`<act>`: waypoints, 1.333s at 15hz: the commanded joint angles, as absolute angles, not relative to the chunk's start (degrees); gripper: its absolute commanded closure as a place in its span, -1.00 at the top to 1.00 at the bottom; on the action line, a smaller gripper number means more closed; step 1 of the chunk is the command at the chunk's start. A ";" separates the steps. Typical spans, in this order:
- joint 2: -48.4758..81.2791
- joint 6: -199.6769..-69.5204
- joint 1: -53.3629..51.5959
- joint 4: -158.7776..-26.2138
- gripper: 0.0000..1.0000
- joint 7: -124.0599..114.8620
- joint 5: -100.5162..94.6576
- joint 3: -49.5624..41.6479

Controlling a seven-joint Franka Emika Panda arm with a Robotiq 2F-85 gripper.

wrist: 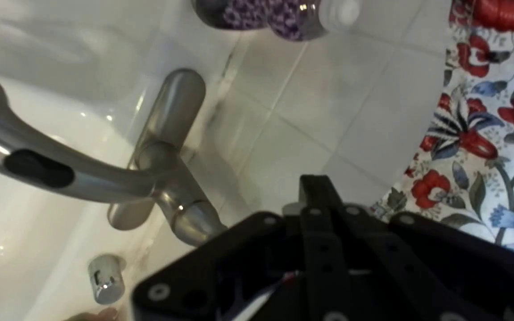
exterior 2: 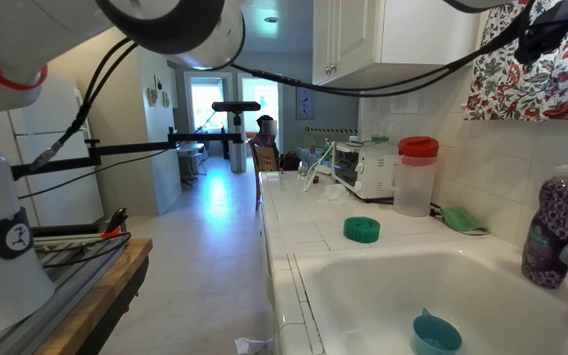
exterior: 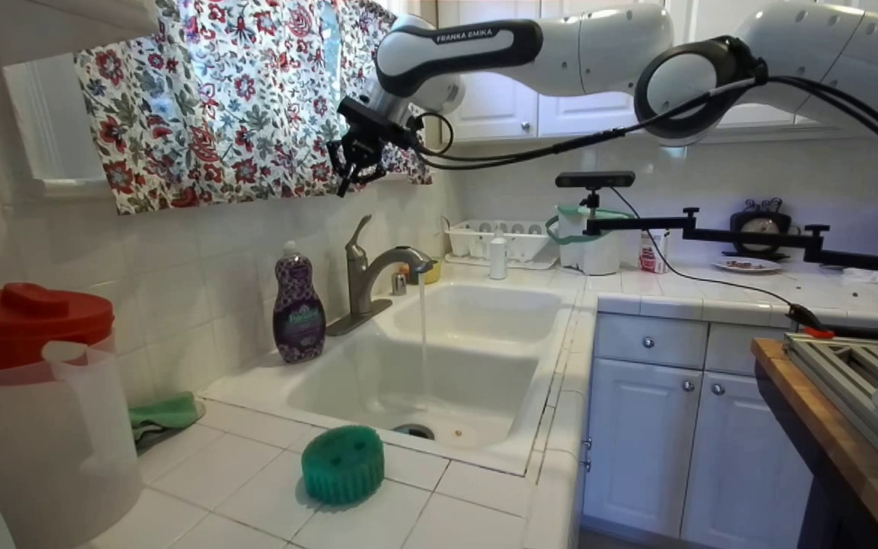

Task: Push the faucet to the center of the sink then push the faucet handle upwards.

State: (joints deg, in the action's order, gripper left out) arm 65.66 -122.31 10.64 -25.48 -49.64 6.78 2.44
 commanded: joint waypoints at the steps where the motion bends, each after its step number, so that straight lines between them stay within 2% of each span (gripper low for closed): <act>1: 60.99 -109.55 11.91 -28.86 -1.00 -47.26 9.70 3.51; 10: 57.82 -76.81 12.90 -29.07 -1.00 -39.83 9.17 2.49; 13: 60.46 -65.10 11.90 -24.98 -1.00 -36.21 7.50 1.13; 20: 62.42 -47.74 8.28 -24.15 -1.00 -22.06 -1.71 -5.19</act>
